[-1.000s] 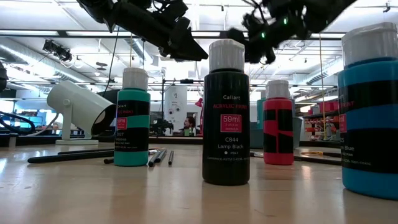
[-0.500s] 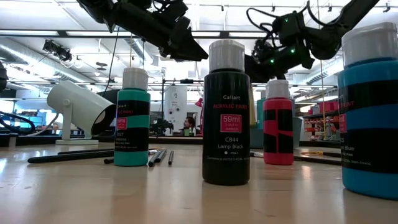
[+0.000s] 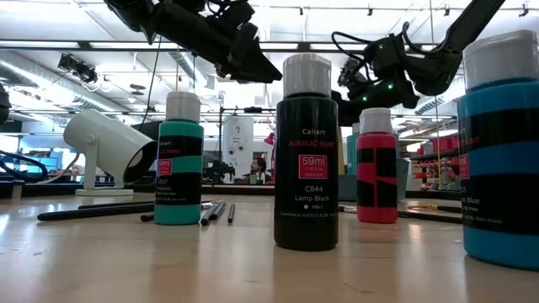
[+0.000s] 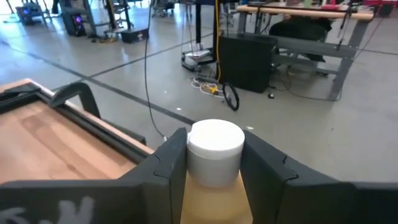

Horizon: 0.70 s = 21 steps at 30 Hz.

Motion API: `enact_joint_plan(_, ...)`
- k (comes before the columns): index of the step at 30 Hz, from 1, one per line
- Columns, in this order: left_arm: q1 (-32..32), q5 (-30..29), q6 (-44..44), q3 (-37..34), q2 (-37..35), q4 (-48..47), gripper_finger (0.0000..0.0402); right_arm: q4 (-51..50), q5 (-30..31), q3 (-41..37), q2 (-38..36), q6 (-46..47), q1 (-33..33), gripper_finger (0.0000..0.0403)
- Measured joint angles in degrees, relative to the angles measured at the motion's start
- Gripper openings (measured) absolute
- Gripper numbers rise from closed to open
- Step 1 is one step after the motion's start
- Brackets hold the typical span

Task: Pick & Place Paint Supplies
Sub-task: Put the large yellow paint bottle into the bin, then adjust the bin on the table

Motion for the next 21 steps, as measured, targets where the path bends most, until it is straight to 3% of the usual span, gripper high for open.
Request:
enact_joint_plan(9, 0.0, 0.0, 0.0, 0.0, 0.0, 0.0, 0.0235, 0.3, 3.7, 0.0, 0.1, -1.8, -0.1, 0.0161)
enact_joint_plan(21, 0.0, 0.0, 0.3, 0.0, 0.0, 0.0, 0.0235, 0.7, 2.4, -0.1, -0.2, -1.9, -0.1, 0.0166)
